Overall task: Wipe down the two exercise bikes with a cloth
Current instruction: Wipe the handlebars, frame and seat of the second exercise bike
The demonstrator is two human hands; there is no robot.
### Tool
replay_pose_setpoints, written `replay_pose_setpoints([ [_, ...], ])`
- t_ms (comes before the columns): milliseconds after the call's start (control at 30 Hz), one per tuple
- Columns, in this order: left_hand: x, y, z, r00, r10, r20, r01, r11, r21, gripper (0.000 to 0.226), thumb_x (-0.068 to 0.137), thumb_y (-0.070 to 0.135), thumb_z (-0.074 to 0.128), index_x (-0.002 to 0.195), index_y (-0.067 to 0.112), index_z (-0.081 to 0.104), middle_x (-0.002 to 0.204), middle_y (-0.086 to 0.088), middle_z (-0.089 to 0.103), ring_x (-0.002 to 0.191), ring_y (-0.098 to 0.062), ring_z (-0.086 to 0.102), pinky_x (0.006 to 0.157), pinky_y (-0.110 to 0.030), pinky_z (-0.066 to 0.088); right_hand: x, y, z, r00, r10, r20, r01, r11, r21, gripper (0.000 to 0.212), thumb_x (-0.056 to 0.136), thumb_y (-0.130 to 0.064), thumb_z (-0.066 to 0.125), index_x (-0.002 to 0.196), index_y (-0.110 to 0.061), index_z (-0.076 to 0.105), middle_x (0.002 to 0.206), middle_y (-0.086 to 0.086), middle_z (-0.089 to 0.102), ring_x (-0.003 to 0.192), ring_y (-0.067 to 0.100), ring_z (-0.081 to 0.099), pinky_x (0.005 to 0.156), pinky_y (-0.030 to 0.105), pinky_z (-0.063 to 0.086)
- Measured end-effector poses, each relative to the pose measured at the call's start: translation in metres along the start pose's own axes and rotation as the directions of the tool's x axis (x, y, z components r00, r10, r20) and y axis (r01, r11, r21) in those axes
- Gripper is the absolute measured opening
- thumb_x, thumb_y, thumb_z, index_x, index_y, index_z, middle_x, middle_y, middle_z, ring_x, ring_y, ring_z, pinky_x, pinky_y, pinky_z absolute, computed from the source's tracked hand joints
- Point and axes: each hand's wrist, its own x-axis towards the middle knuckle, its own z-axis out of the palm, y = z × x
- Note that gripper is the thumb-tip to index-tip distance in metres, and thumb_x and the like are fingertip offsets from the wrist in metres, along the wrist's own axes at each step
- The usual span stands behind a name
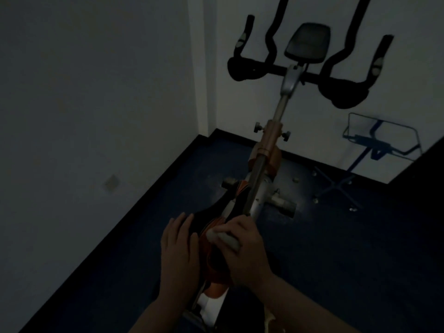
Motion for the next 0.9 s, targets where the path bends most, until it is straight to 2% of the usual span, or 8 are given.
replay_pose_setpoints([
  [100,0.003,0.004,-0.002,1.000,0.021,-0.002,-0.021,0.995,0.097,0.056,0.092,0.044,0.023,0.138,0.020,0.042,0.148,0.000,0.037,0.137,-0.008,0.017,0.109,-0.026,0.015,0.007,0.002,0.002,0.947,0.298,-0.123,-0.286,0.952,0.107,0.008,0.083,-0.028,0.072,0.089,-0.024,0.068,0.097,-0.007,0.057,0.089,0.003,0.057,0.084,0.021,0.048],
  [167,0.007,0.009,-0.002,1.000,0.024,0.014,-0.026,0.988,0.152,0.060,0.088,0.047,0.021,0.136,0.021,0.045,0.145,0.000,0.042,0.136,-0.016,0.027,0.111,-0.031,0.019,0.013,0.003,-0.001,0.919,0.378,-0.114,-0.364,0.923,0.127,0.008,0.083,-0.028,0.072,0.088,-0.022,0.068,0.096,-0.010,0.057,0.090,0.001,0.057,0.085,0.018,0.047],
  [300,0.020,0.038,0.004,0.997,-0.041,0.073,0.023,0.974,0.224,0.040,0.091,0.040,0.039,0.129,0.033,0.050,0.138,0.012,0.048,0.130,-0.014,0.040,0.114,-0.049,0.013,0.022,0.006,-0.036,0.916,0.380,-0.130,-0.368,0.924,0.106,0.007,0.082,-0.026,0.073,0.086,-0.022,0.069,0.093,-0.006,0.058,0.088,-0.002,0.056,0.080,0.010,0.044],
  [467,0.050,0.099,0.047,0.965,0.188,0.182,-0.216,0.965,0.150,0.046,0.082,0.044,0.036,0.114,0.024,0.061,0.122,0.002,0.060,0.110,-0.020,0.059,0.096,-0.051,0.044,0.025,0.046,-0.125,0.928,0.331,-0.172,-0.348,0.935,-0.075,0.009,0.080,-0.023,0.075,0.084,-0.017,0.068,0.092,-0.005,0.056,0.085,0.004,0.056,0.077,0.013,0.043],
  [567,0.061,0.153,0.098,0.920,0.343,0.192,-0.376,0.909,0.181,0.037,0.080,0.038,0.041,0.104,0.022,0.065,0.111,0.000,0.067,0.100,-0.024,0.063,0.093,-0.048,0.045,0.020,0.079,-0.191,0.901,0.337,-0.275,-0.390,0.905,-0.169,0.011,0.079,-0.022,0.076,0.084,-0.017,0.068,0.093,-0.004,0.055,0.083,0.006,0.054,0.074,0.005,0.037],
  [667,0.072,0.210,0.164,0.891,0.389,0.235,-0.427,0.894,0.134,0.037,0.080,0.038,0.042,0.105,0.023,0.065,0.110,0.001,0.066,0.097,-0.023,0.062,0.089,-0.037,0.043,0.013,0.117,-0.269,0.851,0.357,-0.384,-0.456,0.866,-0.206,0.011,0.080,-0.026,0.075,0.083,-0.019,0.067,0.091,-0.006,0.054,0.084,0.009,0.055,0.073,0.008,0.038],
  [800,0.085,0.291,0.260,0.864,0.435,0.253,-0.462,0.885,0.057,0.034,0.077,0.035,0.049,0.102,0.021,0.066,0.107,-0.001,0.067,0.095,-0.026,0.064,0.087,-0.037,0.046,0.009,0.168,-0.378,0.811,0.360,-0.461,-0.511,0.820,-0.258,0.011,0.080,-0.025,0.075,0.083,-0.019,0.067,0.090,-0.005,0.055,0.086,0.009,0.055,0.075,0.018,0.044],
  [900,0.093,0.350,0.322,0.840,0.475,0.264,-0.495,0.869,0.013,0.041,0.075,0.038,0.043,0.101,0.017,0.066,0.104,-0.006,0.068,0.091,-0.029,0.064,0.084,-0.043,0.050,0.013,0.198,-0.452,0.793,0.371,-0.484,-0.544,0.788,-0.288,0.011,0.081,-0.028,0.073,0.085,-0.020,0.067,0.093,-0.006,0.054,0.088,0.008,0.053,0.075,0.009,0.038],
])
